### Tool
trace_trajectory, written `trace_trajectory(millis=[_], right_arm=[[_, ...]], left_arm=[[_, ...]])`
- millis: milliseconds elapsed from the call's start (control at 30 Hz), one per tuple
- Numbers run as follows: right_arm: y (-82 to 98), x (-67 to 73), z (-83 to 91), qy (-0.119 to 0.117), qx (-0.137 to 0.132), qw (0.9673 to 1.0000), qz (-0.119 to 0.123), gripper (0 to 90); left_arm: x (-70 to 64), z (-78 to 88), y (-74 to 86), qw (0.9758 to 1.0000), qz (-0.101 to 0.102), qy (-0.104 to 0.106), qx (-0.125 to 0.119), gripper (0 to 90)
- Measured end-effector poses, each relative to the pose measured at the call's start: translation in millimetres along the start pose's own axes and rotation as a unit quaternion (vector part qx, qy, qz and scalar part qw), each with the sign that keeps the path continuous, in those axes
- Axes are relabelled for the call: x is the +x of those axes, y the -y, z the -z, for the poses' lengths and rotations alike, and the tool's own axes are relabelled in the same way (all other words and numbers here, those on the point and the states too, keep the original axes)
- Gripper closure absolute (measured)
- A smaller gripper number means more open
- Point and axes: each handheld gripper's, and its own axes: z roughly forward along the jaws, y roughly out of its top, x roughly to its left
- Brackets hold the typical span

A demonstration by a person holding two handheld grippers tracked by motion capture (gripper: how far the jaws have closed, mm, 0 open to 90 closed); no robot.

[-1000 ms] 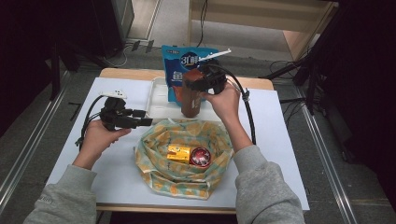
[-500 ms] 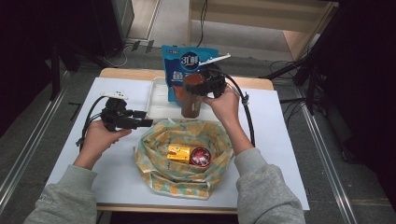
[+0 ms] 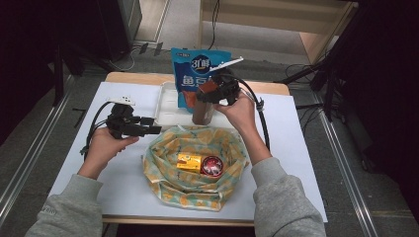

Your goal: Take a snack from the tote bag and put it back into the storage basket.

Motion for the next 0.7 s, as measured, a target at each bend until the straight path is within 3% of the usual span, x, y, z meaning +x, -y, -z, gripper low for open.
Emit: trace_trajectory(millis=[433, 700], right_arm=[[-3.0, -4.2, 25.1, -0.001, -0.016, 0.9999, 0.005, 25.9], [-2.5, -10.4, 57.0, -0.012, -0.041, 0.9991, -0.004, 39.2]], left_arm=[[0.2, -0.5, 0.3, 1.0000, 0.001, -0.002, 0.002, 40.4], [0.8, 1.0, 0.4, 1.0000, -0.001, -0.007, 0.002, 40.4]])
